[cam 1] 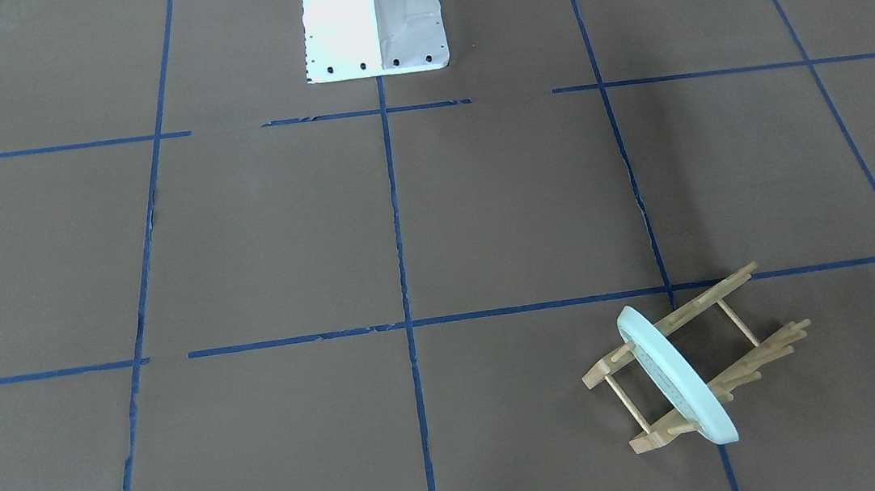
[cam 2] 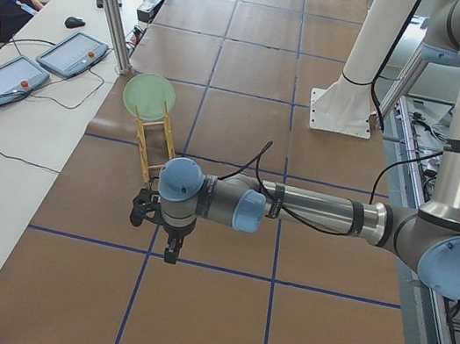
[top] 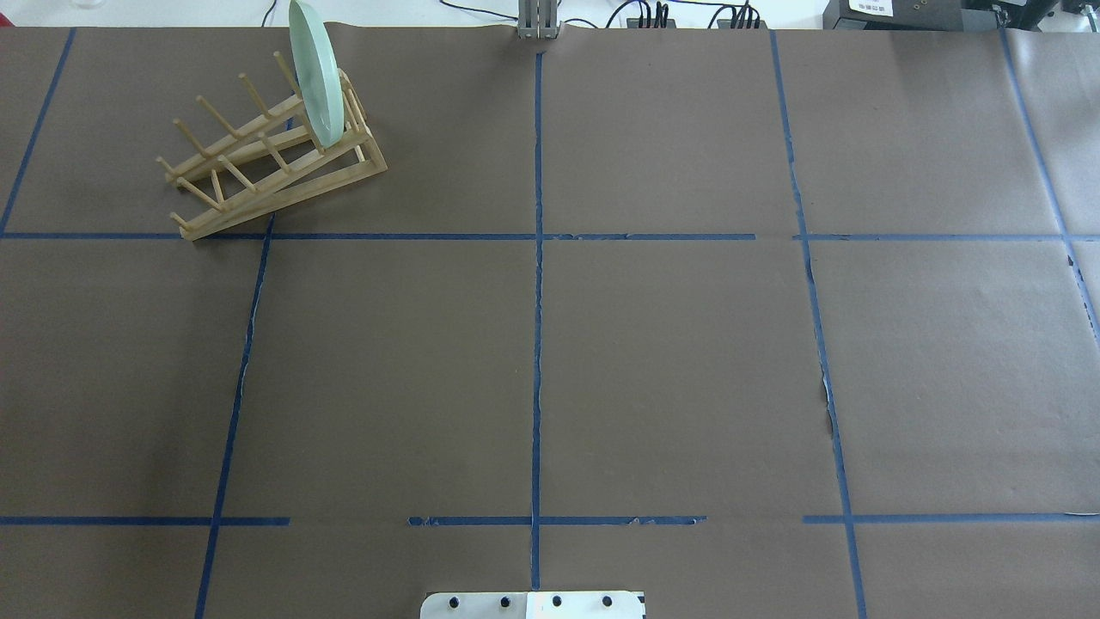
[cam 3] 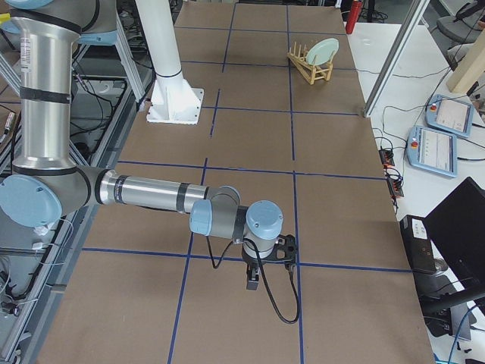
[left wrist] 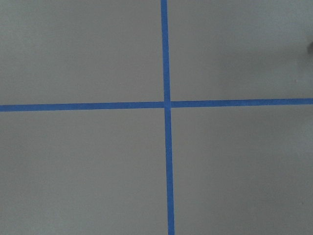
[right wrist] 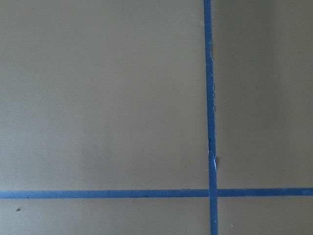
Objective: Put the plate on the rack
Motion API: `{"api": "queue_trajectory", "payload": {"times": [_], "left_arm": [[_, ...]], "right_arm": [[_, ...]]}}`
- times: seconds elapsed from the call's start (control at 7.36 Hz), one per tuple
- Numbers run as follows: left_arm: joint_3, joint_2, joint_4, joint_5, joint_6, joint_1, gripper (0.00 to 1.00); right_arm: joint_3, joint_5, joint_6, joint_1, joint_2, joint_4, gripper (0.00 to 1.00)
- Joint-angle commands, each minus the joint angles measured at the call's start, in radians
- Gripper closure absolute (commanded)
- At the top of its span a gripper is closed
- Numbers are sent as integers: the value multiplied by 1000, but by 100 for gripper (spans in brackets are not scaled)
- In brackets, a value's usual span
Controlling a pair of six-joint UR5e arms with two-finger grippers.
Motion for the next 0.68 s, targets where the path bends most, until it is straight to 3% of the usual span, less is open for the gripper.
{"api": "queue_trajectory", "payload": {"times": [0.0,0.54], "left_arm": [[2,-8,12,59,0,-14,0],[2,-31,156,59,1,-9,0]], "right_arm": [[0,0,0,0,0,-1,0],[0,0,0,0,0,-1,0]]}}
